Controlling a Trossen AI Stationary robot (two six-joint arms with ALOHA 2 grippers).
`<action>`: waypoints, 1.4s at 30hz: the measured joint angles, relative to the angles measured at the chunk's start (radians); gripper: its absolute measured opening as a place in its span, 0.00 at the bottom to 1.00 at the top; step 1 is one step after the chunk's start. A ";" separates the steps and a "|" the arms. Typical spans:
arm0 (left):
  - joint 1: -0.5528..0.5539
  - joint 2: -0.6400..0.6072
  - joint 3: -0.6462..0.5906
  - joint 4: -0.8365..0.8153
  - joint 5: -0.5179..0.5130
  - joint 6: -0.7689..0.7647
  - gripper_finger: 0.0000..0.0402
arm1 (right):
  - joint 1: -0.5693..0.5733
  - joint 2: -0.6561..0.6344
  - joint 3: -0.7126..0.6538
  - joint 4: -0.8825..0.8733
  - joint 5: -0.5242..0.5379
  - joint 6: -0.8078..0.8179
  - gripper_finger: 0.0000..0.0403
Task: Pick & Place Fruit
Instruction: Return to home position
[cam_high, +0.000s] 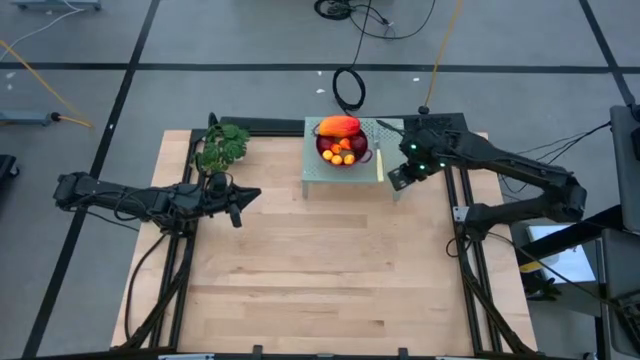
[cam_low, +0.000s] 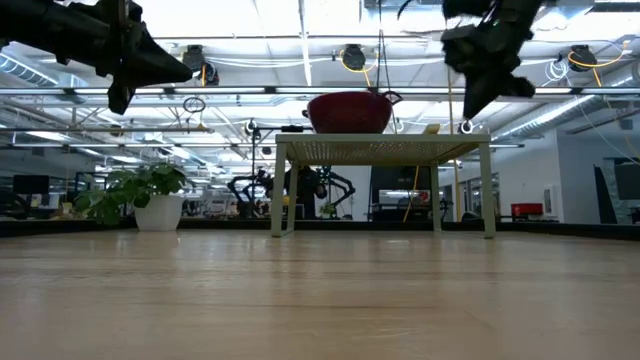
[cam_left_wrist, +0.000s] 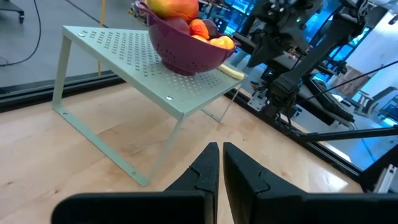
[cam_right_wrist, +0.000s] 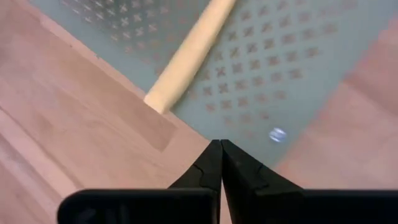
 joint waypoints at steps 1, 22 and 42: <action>0.000 0.000 0.000 0.000 0.001 0.000 0.05 | 0.006 -0.025 0.001 -0.012 0.015 -0.012 0.00; -0.029 -0.002 0.000 0.085 -0.004 0.117 0.05 | 0.205 -0.538 -0.127 0.187 0.320 -0.162 0.00; -0.029 -0.002 0.000 0.130 -0.023 0.159 0.05 | 0.275 -0.852 -0.430 0.421 0.210 -0.222 0.00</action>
